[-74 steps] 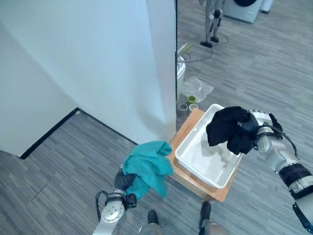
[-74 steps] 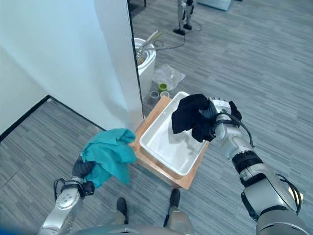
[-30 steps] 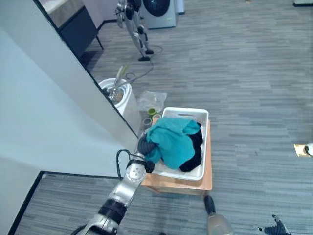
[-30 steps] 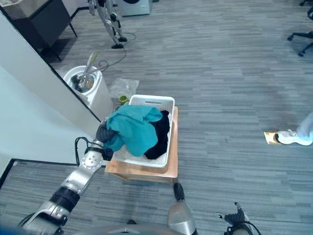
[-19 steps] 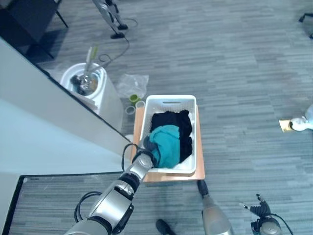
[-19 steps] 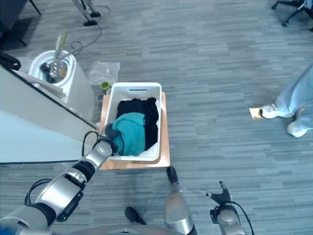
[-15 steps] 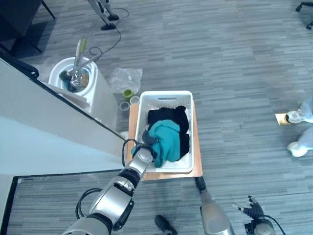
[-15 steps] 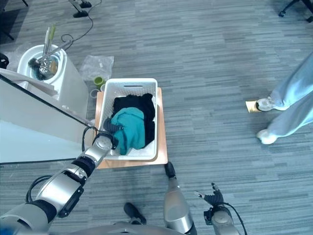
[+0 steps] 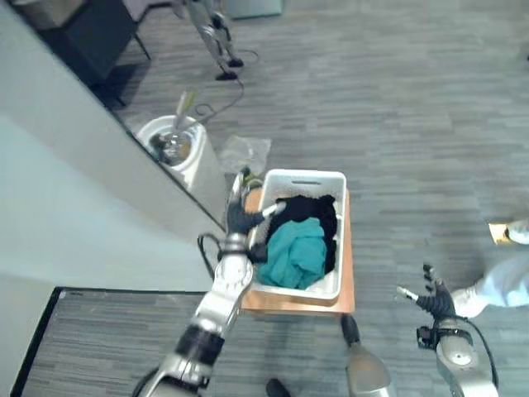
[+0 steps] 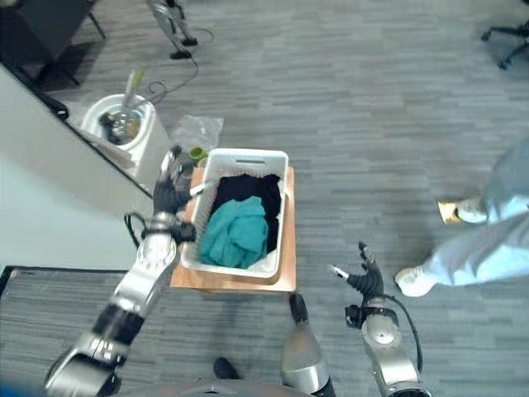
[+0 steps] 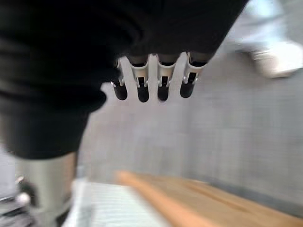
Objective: Pick up bed clothes into laundry basket.
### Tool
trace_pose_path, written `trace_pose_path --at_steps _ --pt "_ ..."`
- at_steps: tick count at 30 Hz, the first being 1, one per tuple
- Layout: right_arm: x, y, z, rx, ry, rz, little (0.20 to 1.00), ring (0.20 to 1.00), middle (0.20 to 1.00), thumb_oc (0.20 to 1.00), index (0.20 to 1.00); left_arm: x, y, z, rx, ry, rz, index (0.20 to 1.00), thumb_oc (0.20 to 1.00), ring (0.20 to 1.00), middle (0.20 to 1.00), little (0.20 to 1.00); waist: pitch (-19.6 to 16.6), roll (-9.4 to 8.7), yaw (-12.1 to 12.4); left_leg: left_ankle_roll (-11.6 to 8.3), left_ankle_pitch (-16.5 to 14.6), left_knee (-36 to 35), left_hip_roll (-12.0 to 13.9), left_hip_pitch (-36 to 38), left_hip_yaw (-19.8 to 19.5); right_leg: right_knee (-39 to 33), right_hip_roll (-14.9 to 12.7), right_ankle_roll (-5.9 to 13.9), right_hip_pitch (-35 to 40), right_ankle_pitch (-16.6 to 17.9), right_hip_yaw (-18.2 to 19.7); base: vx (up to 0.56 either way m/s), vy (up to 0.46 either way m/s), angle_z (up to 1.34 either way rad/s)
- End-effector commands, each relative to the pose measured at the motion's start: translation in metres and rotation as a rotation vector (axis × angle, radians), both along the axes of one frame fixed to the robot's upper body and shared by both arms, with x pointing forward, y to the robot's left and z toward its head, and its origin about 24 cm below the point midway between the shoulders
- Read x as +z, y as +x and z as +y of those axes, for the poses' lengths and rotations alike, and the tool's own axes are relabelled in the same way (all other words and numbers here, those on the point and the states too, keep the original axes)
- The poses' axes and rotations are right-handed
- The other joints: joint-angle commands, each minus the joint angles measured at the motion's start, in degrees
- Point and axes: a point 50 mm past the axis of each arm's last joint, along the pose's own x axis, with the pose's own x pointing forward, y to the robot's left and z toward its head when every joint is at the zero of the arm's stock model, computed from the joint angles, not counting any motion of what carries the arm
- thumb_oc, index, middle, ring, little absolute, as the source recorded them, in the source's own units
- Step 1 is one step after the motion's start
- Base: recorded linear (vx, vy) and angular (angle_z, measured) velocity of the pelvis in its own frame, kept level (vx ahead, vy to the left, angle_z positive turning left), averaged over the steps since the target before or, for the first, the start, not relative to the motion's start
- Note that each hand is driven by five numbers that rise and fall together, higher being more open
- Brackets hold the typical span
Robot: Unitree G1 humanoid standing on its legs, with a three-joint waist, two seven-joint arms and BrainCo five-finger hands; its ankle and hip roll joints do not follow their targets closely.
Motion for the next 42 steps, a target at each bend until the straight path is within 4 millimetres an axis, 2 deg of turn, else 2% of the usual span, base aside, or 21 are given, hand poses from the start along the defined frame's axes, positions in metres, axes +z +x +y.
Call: trace_pose_path --at_steps 1,3,4,5,7,11,12,13,14,15,21,32,35,36,37,39,40,41,42 --pt "0.017 0.01 0.004 0.016 -0.005 -0.117 1.0 1.0 1.0 1.0 1.0 0.006 -0.005 0.019 0.022 -0.021 -0.059 1.0 1.0 1.0 1.0 1.0 -4.4 -3.17 1.3 -0.85 1.5 0.7 1.2 -0.7 -3.5 1.3 -3.8 3.76 6.6 -8.6 -2.5 0.04 -0.012 0.22" --pt "0.027 0.016 0.009 0.04 0.003 -0.162 1.0 1.0 1.0 1.0 1.0 -0.005 -0.02 0.026 0.027 -0.019 -0.025 1.0 1.0 1.0 1.0 1.0 -4.7 -3.46 2.7 -0.67 1.6 0.7 1.2 -0.8 -4.0 1.3 -3.8 3.46 7.0 -8.7 -2.9 0.01 -0.012 0.18" --pt "0.027 0.015 0.009 0.041 0.003 -0.161 1.0 1.0 1.0 1.0 1.0 -0.005 -0.021 0.026 0.027 -0.019 -0.024 1.0 1.0 1.0 1.0 1.0 -4.8 -3.47 2.6 -0.68 1.6 0.7 1.2 -0.8 -4.1 1.3 -3.8 3.45 6.9 -8.7 -2.9 0.01 0.006 0.07" --pt "0.033 0.019 0.013 0.069 0.014 -0.188 1.0 1.0 1.0 1.0 1.0 -0.015 -0.032 0.034 0.046 -0.005 0.017 1.0 1.0 1.0 1.0 1.0 -5.1 -3.73 4.0 -0.48 1.6 0.7 1.1 -0.6 -4.7 1.3 -3.8 3.28 7.6 -8.9 -3.3 0.02 0.006 0.14" --pt "0.035 0.021 0.015 0.081 0.022 -0.194 1.0 1.0 1.0 1.0 1.0 -0.019 -0.037 0.038 0.064 -0.026 0.031 1.0 1.0 1.0 1.0 1.0 -5.3 -3.9 4.7 -0.4 1.6 0.7 1.0 -0.6 -5.1 1.3 -3.8 3.27 7.9 -9.0 -3.6 0.02 0.007 0.14" --pt "0.041 0.024 0.02 0.1 0.049 -0.227 1.0 1.0 1.0 1.0 1.0 -0.034 -0.056 0.05 0.148 -0.142 0.078 1.0 1.0 1.0 1.0 1.0 -5.6 -4.6 6.9 -0.06 1.4 0.7 0.6 -0.6 -6.7 1.3 -4.1 3.22 8.8 -9.2 -4.7 0.02 0.001 0.22" --pt "0.006 0.015 0.027 0.021 0.089 -0.058 1.0 1.0 1.0 1.0 1.0 -0.058 -0.03 -0.026 -0.357 -0.171 0.283 1.0 1.0 1.0 1.0 1.0 2.1 -1.6 8.8 4.83 1.2 1.2 -5.6 -3.3 -19.0 22.6 -1.1 4.88 -0.6 -11.9 -5.1 0.01 0.004 0.14" --pt "0.008 0.014 0.026 0.011 0.09 -0.067 1.0 1.0 1.0 1.0 1.0 -0.054 -0.028 -0.025 -0.339 -0.16 0.265 1.0 1.0 1.0 1.0 1.0 1.9 -1.38 8.8 4.97 1.2 1.4 -5.4 -2.8 -18.6 22.5 -1.1 4.39 -0.9 -11.6 -4.9 0.01 -0.006 0.22" --pt "0.01 0.012 0.024 0.018 0.068 -0.076 1.0 1.0 1.0 1.0 1.0 -0.048 -0.026 -0.023 -0.324 -0.162 0.235 1.0 1.0 1.0 1.0 1.0 1.1 -1.42 9.1 5.17 0.4 1.5 -5.6 -2.8 -17.6 19.2 -1.7 3.47 0.5 -13.1 -5.8 0.03 -0.025 0.2" --pt "0.01 0.012 0.026 0.027 0.055 -0.073 1.0 1.0 1.0 1.0 1.0 -0.047 -0.027 -0.023 -0.316 -0.168 0.23 1.0 1.0 1.0 1.0 1.0 0.4 -1.66 9.6 5.32 0.2 1.7 -6.0 -2.7 -17.0 16.1 -2.1 2.83 2.7 -13.3 -6.5 0.07 -0.037 0.17" --pt "0.017 0.01 0.025 0.103 -0.03 -0.069 1.0 1.0 1.0 1.0 1.0 -0.046 -0.033 -0.02 -0.259 -0.228 0.215 1.0 1.0 1.0 1.0 1.0 -2.9 -1.83 10.5 4.67 0.6 1.2 -5.5 -1.3 -14.1 6.1 -0.8 2.02 9.6 -12.5 -5.5 0.06 -0.036 -0.23" --pt "0.022 0.008 0.026 0.146 -0.127 -0.08 1.0 1.0 1.0 1.0 1.0 -0.053 -0.038 -0.025 -0.222 -0.279 0.243 1.0 1.0 1.0 1.0 1.0 -3.3 -1.93 10.3 3.15 1.3 2.2 -4.4 -0.5 -14.4 3.1 0.7 0.53 13.1 -13.4 -5.2 0.0 -0.07 -0.05" --pt "0.029 0.01 0.025 0.155 -0.165 -0.105 1.0 1.0 1.0 1.0 1.0 -0.055 -0.039 -0.024 -0.213 -0.292 0.247 1.0 1.0 1.0 1.0 1.0 -2.9 -1.99 10.2 2.9 0.7 5.1 -4.1 -1.3 -14.6 3.1 1.0 0.04 13.1 -13.8 -5.0 -0.07 -0.093 -0.03" --pt "0.038 0.012 0.022 0.157 -0.207 -0.144 1.0 1.0 1.0 1.0 1.0 -0.052 -0.04 -0.026 -0.223 -0.316 0.231 1.0 1.0 1.0 1.0 1.0 -1.2 -2.44 10.5 1.39 1.6 13.9 -2.9 -5.6 -15.1 2.9 1.3 -1.24 14.0 -14.5 -5.0 -0.16 -0.184 -0.04" --pt "0.041 0.012 0.021 0.155 -0.212 -0.154 1.0 1.0 1.0 1.0 1.0 -0.05 -0.04 -0.027 -0.227 -0.324 0.225 1.0 1.0 1.0 1.0 1.0 -0.3 -2.56 10.8 0.48 4.0 18.9 -2.1 -8.0 -15.8 2.7 1.5 -1.82 14.6 -14.6 -5.0 -0.21 -0.239 -0.04" --pt "0.046 0.014 0.018 0.147 -0.231 -0.17 1.0 1.0 1.0 1.0 1.0 -0.046 -0.037 -0.029 -0.237 -0.338 0.213 1.0 1.0 1.0 1.0 1.0 2.0 -2.87 11.7 -3.62 11.9 29.9 -1.2 -14.3 -18.4 2.1 1.9 -3.29 15.9 -14.4 -5.1 -0.14 -0.15 -0.04" --pt "0.046 0.014 0.018 0.147 -0.231 -0.171 1.0 1.0 1.0 1.0 1.0 -0.046 -0.037 -0.029 -0.237 -0.338 0.213 1.0 1.0 1.0 1.0 1.0 2.0 -2.76 11.5 -3.74 11.9 30.3 -1.1 -14.6 -18.7 2.0 2.1 -3.37 15.8 -14.4 -5.3 -0.15 -0.185 -0.15" --pt "0.046 0.014 0.016 0.149 -0.238 -0.167 1.0 1.0 1.0 1.0 1.0 -0.045 -0.037 -0.028 -0.237 -0.342 0.207 1.0 1.0 1.0 1.0 1.0 3.1 -3.54 12.1 -3.74 13.2 35.0 -0.9 -18.1 -17.9 1.3 2.2 -4.17 16.6 -14.6 -5.1 -0.09 -0.17 -0.27" --pt "0.044 0.014 0.015 0.145 -0.239 -0.156 1.0 1.0 1.0 1.0 1.0 -0.048 -0.04 -0.027 -0.233 -0.346 0.216 1.0 1.0 1.0 1.0 1.0 3.1 -3.73 12.3 -2.67 12.2 35.1 -0.4 -18.9 -16.4 1.3 2.3 -4.32 16.9 -14.9 -5.1 -0.08 -0.163 -0.47"
